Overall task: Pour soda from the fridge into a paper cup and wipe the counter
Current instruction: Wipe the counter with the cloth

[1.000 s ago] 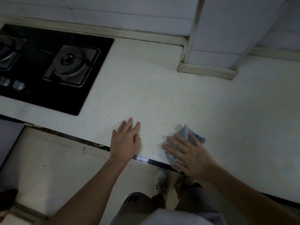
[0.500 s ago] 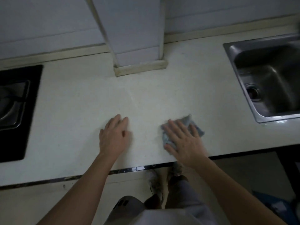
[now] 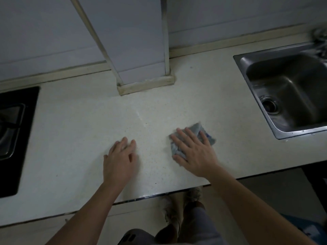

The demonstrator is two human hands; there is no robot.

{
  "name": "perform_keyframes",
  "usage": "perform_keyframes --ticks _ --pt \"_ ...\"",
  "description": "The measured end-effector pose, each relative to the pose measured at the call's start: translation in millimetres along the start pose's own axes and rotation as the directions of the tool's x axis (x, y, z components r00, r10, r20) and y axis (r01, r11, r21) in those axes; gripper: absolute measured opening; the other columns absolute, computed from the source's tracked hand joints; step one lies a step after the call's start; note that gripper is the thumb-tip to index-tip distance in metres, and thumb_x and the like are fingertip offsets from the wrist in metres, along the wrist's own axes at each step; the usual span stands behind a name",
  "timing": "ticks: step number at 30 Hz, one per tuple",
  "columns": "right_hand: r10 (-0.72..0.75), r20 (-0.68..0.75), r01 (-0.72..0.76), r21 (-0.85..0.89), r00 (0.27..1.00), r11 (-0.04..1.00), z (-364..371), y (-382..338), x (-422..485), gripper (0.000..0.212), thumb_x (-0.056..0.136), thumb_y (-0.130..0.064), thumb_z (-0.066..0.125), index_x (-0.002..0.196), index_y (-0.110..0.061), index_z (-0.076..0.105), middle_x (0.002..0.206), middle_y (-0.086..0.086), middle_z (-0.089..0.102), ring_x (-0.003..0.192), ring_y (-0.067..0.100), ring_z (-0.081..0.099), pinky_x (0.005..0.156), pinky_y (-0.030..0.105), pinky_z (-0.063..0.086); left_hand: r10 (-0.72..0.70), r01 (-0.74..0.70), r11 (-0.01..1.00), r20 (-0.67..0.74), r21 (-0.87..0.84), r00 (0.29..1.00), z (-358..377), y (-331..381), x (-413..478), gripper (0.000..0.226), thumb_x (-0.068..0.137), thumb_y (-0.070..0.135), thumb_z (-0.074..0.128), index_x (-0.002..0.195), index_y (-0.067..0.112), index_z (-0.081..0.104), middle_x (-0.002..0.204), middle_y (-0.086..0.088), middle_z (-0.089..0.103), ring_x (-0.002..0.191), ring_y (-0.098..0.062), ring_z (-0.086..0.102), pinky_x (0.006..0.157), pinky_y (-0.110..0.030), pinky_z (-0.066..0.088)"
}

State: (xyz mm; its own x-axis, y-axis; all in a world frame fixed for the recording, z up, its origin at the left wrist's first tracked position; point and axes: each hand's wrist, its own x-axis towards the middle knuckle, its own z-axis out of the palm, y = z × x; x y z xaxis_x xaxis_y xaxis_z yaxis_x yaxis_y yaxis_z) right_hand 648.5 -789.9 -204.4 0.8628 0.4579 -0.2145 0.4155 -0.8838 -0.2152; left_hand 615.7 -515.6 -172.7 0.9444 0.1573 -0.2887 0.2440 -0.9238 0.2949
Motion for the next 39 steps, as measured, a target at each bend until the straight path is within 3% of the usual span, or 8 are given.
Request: perform_keyframes --ticks 8,15,21,23,28,33,35,39 --pt "0.258 0.011 -0.257 0.091 0.966 0.962 -22 10 89 0.071 0.095 -0.07 0.009 0.154 -0.036 -0.012 0.163 -0.006 -0.017 0.149 0.02 -0.019 0.117 0.056 -0.012 0.039 -0.046 0.995 0.076 0.093 0.996 -7 -8 1 0.05 0.105 0.027 0.037 0.154 0.037 0.03 0.167 0.006 0.013 0.153 -0.021 0.01 0.119 -0.056 0.024" --pt "-0.248 0.094 0.255 -0.071 0.964 0.964 -16 -27 86 0.068 0.095 -0.072 0.013 0.154 -0.043 -0.006 0.165 -0.009 -0.007 0.15 0.018 -0.012 0.118 0.054 -0.011 0.147 -0.148 0.989 0.083 0.001 0.986 -29 -35 11 0.055 0.102 0.025 0.04 0.155 0.028 0.028 0.163 0.004 0.025 0.148 -0.018 0.028 0.117 -0.042 0.033" --pt "0.097 0.047 -0.101 0.078 0.994 0.992 -16 -58 123 0.066 0.096 -0.068 0.015 0.154 -0.043 -0.005 0.164 -0.008 -0.011 0.15 0.02 -0.014 0.117 0.06 -0.011 -0.045 0.023 0.991 0.171 0.129 0.984 -35 -74 13 0.056 0.106 0.023 0.03 0.159 0.023 0.013 0.168 0.008 0.0 0.154 -0.019 0.003 0.12 -0.054 0.024" --pt "0.1 0.049 -0.104 0.079 0.994 0.991 -19 -78 145 0.065 0.098 -0.064 0.017 0.154 -0.041 -0.004 0.164 -0.007 -0.012 0.15 0.021 -0.015 0.115 0.062 -0.012 -0.058 0.035 0.991 0.178 0.127 0.982 -34 -71 13 0.058 0.105 0.02 0.03 0.159 0.022 0.01 0.168 0.008 -0.003 0.154 -0.019 -0.002 0.12 -0.058 0.019" --pt "-0.179 0.156 0.192 -0.074 0.971 0.978 -12 -132 143 0.065 0.097 -0.065 0.015 0.153 -0.041 -0.009 0.164 -0.005 -0.013 0.15 0.024 -0.014 0.112 0.068 -0.012 -0.067 0.047 0.993 0.189 0.108 0.98 -39 -73 12 0.068 0.1 0.012 0.039 0.159 0.026 0.008 0.167 0.01 -0.007 0.154 -0.016 -0.005 0.121 -0.058 0.017" --pt "-0.489 0.189 0.516 -0.132 0.851 0.846 -3 -119 76 0.062 0.099 -0.066 0.018 0.152 -0.047 -0.007 0.165 -0.002 -0.009 0.151 0.022 -0.013 0.115 0.061 -0.012 -0.054 0.036 0.994 0.176 0.106 0.983 -39 -75 12 0.068 0.102 0.012 0.038 0.159 0.027 0.005 0.167 0.01 -0.009 0.154 -0.016 -0.006 0.121 -0.057 0.016" --pt "-0.411 0.182 0.433 -0.096 0.893 0.896 -9 -93 89 0.065 0.096 -0.069 0.02 0.151 -0.05 -0.01 0.165 -0.003 -0.013 0.15 0.02 -0.018 0.116 0.062 -0.01 -0.063 0.048 0.995 0.197 0.084 0.978 -42 -76 12 0.069 0.1 0.007 0.036 0.159 0.027 0.006 0.167 0.011 -0.009 0.154 -0.015 -0.006 0.121 -0.056 0.016" --pt "-0.037 0.11 0.04 -0.018 0.993 0.999 -18 -93 161 0.069 0.092 -0.073 0.014 0.151 -0.048 -0.012 0.163 -0.003 -0.018 0.15 0.023 -0.017 0.116 0.061 -0.01 -0.069 0.056 0.996 0.209 0.068 0.976 -41 -75 15 0.069 0.099 0.013 0.039 0.159 0.026 0.007 0.167 0.01 -0.009 0.154 -0.016 -0.007 0.12 -0.06 0.015"
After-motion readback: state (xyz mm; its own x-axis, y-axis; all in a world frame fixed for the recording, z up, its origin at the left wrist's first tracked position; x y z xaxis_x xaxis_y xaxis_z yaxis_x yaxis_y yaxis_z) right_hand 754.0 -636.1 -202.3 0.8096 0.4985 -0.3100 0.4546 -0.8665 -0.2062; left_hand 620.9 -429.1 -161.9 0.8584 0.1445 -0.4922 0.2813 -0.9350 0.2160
